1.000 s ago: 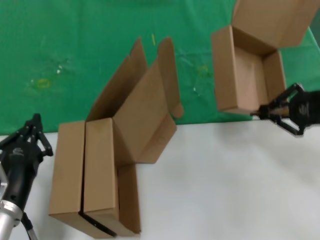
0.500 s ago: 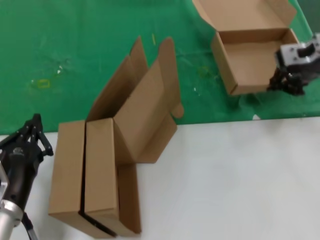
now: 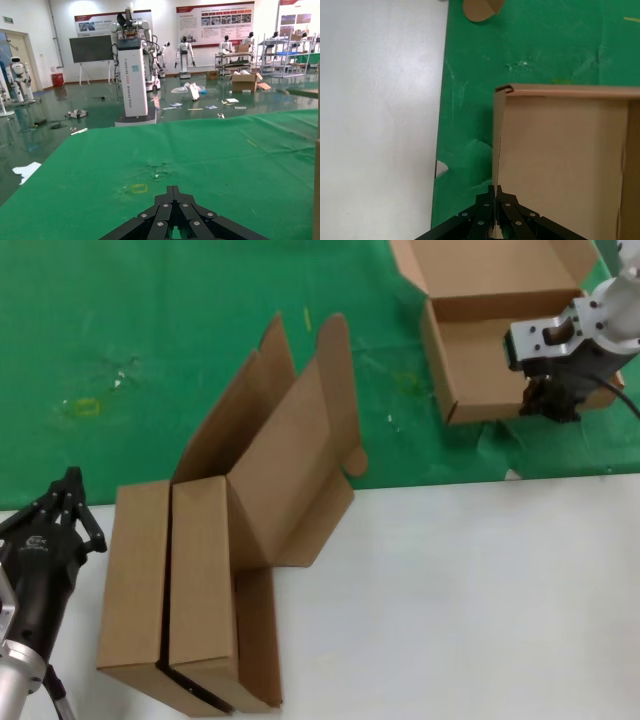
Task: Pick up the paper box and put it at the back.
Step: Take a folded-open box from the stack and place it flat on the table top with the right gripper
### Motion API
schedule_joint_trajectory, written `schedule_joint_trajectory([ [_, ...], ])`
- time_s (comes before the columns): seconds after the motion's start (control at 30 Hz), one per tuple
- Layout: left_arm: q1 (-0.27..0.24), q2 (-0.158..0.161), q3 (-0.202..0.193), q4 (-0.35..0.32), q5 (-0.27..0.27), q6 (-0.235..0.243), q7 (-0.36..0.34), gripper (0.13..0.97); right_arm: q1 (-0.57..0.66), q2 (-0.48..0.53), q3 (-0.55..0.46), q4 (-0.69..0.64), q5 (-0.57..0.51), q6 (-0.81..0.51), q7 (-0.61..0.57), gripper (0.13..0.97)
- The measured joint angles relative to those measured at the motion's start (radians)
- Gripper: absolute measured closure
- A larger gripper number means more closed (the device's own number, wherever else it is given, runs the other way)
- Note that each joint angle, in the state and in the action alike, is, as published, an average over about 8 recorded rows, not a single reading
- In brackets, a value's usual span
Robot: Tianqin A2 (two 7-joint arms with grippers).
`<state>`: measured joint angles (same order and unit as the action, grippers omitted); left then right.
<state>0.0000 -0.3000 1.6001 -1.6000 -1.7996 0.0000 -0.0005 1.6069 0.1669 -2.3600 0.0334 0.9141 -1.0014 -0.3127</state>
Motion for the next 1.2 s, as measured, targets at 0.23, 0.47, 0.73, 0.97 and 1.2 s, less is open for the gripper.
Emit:
schedule_joint_trajectory([
  [0.23,0.0,0.0,0.0,0.0,0.0,0.0,0.0,0.953,-0.005,-0.002,-0.002,-0.023,0.02,0.026,0.022,0.947],
  [0.47,0.0,0.0,0.0,0.0,0.0,0.0,0.0,0.953,-0.006,0.02,-0.001,-0.027,0.039,0.052,0.023,0.947],
  [0.73,0.0,0.0,0.0,0.0,0.0,0.0,0.0,0.953,-0.012,0.054,-0.003,-0.028,0.053,0.078,-0.001,0.947],
  [0.97,0.0,0.0,0.0,0.0,0.0,0.0,0.0,0.953,-0.024,0.068,-0.004,-0.028,0.063,0.094,-0.022,0.947],
  [1.2,0.0,0.0,0.0,0.0,0.0,0.0,0.0,0.953,-0.031,0.064,-0.007,-0.028,0.069,0.107,-0.036,0.947],
])
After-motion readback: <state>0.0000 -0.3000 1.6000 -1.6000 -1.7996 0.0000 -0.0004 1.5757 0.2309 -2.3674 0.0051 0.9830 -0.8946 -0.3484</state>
